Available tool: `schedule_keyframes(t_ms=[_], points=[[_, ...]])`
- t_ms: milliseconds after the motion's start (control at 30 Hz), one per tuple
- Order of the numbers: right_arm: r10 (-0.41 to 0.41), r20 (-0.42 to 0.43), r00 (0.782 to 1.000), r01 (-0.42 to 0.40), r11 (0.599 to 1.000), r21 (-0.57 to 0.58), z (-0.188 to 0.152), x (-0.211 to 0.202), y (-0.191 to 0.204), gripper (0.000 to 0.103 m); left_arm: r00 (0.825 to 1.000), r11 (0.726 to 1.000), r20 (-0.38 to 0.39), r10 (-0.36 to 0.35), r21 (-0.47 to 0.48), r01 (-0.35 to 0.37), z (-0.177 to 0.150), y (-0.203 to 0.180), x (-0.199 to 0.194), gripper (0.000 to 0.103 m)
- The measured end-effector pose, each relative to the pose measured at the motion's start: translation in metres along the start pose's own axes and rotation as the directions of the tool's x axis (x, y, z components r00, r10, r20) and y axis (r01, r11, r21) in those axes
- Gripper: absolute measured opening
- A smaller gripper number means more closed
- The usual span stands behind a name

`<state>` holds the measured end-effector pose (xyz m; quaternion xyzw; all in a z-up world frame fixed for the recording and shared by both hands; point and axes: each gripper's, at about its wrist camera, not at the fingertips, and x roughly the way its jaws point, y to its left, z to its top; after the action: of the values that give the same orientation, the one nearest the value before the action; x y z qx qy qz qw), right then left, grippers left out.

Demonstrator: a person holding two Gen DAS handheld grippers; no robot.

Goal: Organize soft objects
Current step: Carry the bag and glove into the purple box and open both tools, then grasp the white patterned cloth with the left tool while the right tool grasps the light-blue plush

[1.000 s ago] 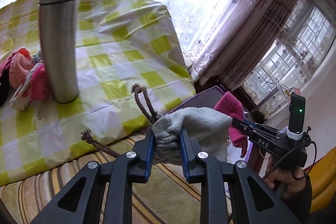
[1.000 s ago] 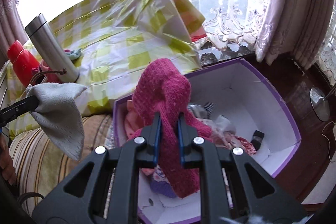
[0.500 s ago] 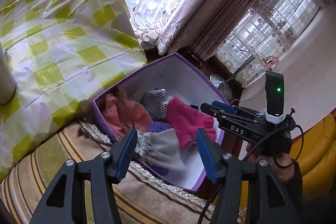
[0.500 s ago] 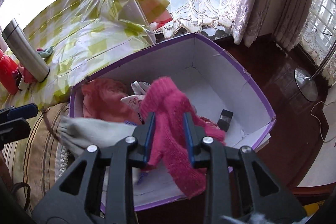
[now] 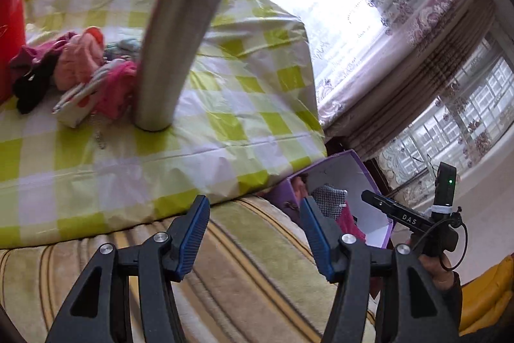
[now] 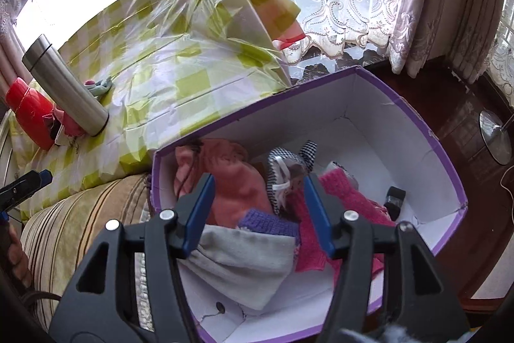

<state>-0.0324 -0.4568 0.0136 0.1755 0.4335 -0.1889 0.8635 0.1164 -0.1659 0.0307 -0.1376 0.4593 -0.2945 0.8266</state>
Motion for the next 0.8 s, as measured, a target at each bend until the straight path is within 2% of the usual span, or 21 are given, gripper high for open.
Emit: schedule_keyframes(t_ms=[167,300,367,467,533,667,800], points=[[0.073,-0.013,0.997,-0.074,0.994,-0.085,0.028,0.020,0.040,0.061,0.996,0.995,0.058,0.068,-0.075,-0.063,0.009,0.051,-0.029,0.059],[0.182,-0.048,0.982,-0.187,0.969,-0.160,0.060,0.044,0.077,0.065,0.989,0.991,0.100,0.108,-0.092,-0.099,0.020,0.080,-0.043,0.059],[0.256,-0.083,0.963,-0.268,0.945,-0.190,0.077,0.062,0.095,0.067,0.987,0.989,0.108,0.123,-0.091,-0.113,0.027,0.092,-0.047,0.059],[0.324,-0.158,0.933,-0.352,0.913,-0.207,0.103,0.094,0.120,0.067,0.978,0.985,0.123,0.167,-0.073,-0.158,0.038,0.106,-0.051,0.059],[0.379,-0.201,0.903,-0.416,0.889,-0.193,0.120,0.116,0.133,0.068,0.973,0.981,0.129,0.193,-0.052,-0.188,0.046,0.114,-0.051,0.059],[0.438,-0.271,0.857,-0.487,0.860,-0.149,0.150,0.157,0.163,0.068,0.960,0.968,0.126,0.251,0.002,-0.253,0.060,0.131,-0.041,0.057],[0.468,-0.313,0.826,-0.527,0.840,-0.133,0.171,0.190,0.194,0.068,0.950,0.951,0.100,0.297,0.062,-0.304,0.073,0.141,-0.019,0.050]])
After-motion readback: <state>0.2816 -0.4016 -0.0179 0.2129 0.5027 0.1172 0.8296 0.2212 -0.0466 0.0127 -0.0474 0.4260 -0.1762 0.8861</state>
